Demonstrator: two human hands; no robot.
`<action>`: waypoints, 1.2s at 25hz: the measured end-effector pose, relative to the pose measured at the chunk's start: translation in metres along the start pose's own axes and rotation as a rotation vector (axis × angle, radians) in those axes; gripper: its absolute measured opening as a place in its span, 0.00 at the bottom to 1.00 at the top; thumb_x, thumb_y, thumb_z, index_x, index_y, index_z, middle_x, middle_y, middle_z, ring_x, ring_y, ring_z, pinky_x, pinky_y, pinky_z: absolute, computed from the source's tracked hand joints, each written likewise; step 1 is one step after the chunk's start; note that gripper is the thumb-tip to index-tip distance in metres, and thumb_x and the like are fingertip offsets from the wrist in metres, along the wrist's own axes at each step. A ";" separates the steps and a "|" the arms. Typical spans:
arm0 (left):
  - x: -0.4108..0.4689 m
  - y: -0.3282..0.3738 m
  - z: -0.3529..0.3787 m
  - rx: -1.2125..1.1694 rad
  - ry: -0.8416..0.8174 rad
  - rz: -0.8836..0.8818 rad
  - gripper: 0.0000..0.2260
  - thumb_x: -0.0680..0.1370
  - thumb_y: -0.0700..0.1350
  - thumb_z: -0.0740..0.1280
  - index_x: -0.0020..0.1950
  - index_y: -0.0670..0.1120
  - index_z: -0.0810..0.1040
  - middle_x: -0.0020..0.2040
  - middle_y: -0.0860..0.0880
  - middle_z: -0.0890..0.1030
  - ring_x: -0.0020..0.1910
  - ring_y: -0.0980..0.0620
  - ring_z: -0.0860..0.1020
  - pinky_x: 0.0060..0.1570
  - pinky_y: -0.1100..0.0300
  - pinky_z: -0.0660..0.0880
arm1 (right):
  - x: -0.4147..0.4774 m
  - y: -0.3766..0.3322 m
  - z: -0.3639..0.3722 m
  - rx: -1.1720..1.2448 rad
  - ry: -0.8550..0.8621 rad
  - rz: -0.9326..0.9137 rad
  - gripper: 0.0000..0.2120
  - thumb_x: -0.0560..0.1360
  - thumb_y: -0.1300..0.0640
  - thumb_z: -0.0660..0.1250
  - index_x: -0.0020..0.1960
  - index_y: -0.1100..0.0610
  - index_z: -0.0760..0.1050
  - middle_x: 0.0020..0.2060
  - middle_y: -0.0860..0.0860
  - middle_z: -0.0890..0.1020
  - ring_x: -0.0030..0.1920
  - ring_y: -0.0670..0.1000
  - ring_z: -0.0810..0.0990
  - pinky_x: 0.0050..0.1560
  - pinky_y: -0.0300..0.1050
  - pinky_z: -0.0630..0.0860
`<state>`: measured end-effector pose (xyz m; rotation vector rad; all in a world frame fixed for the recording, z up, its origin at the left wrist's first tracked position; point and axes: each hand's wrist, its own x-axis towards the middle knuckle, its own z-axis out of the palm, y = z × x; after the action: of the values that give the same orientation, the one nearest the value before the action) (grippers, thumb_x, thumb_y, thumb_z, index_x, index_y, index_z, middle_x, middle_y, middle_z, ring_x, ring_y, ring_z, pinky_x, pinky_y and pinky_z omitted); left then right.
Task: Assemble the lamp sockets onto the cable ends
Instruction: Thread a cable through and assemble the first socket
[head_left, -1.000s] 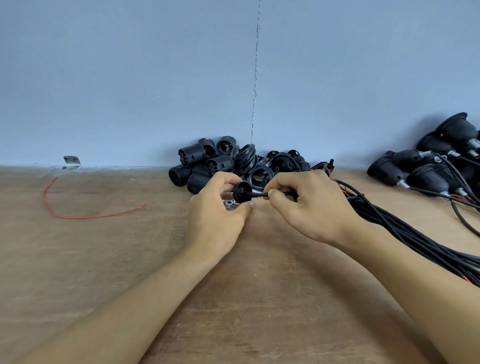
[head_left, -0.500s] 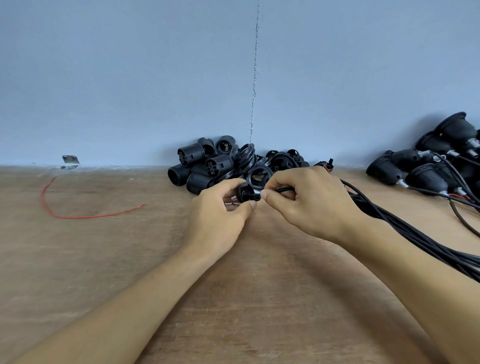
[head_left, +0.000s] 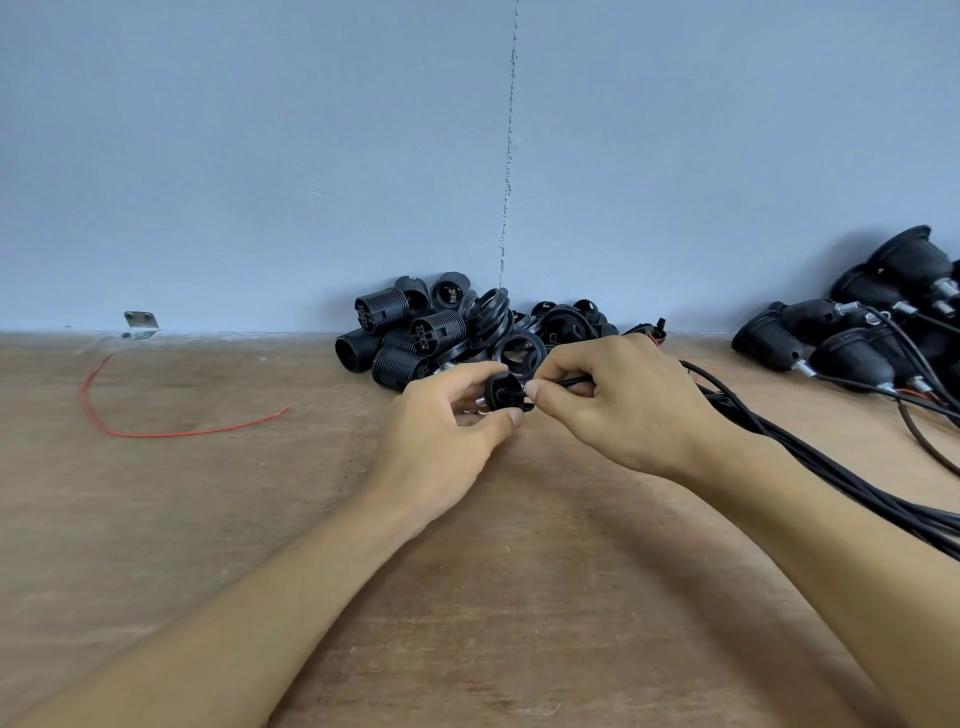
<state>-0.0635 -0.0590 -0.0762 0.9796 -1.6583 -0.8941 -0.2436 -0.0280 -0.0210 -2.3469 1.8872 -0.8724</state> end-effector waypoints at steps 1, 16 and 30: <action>-0.001 0.001 0.000 0.007 -0.008 0.008 0.18 0.74 0.39 0.77 0.54 0.62 0.83 0.51 0.64 0.85 0.53 0.66 0.82 0.53 0.71 0.76 | 0.000 0.001 0.000 0.001 -0.013 0.002 0.09 0.76 0.43 0.65 0.40 0.43 0.79 0.27 0.27 0.74 0.35 0.30 0.73 0.35 0.38 0.65; -0.009 0.012 0.006 0.188 0.107 0.145 0.16 0.74 0.48 0.78 0.61 0.58 0.83 0.46 0.68 0.83 0.53 0.71 0.79 0.53 0.77 0.71 | -0.001 0.007 -0.004 0.057 0.152 0.018 0.05 0.76 0.47 0.65 0.43 0.46 0.77 0.34 0.40 0.81 0.39 0.43 0.78 0.39 0.44 0.71; -0.005 0.027 0.015 -0.582 -0.032 -0.154 0.09 0.82 0.41 0.68 0.62 0.48 0.79 0.48 0.42 0.86 0.50 0.45 0.86 0.48 0.56 0.83 | -0.010 -0.009 0.009 -0.069 0.562 -0.446 0.06 0.76 0.56 0.70 0.52 0.53 0.84 0.54 0.48 0.82 0.58 0.54 0.77 0.61 0.52 0.69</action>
<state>-0.0824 -0.0420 -0.0578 0.6908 -1.2412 -1.4007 -0.2331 -0.0192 -0.0296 -2.8420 1.5432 -1.6794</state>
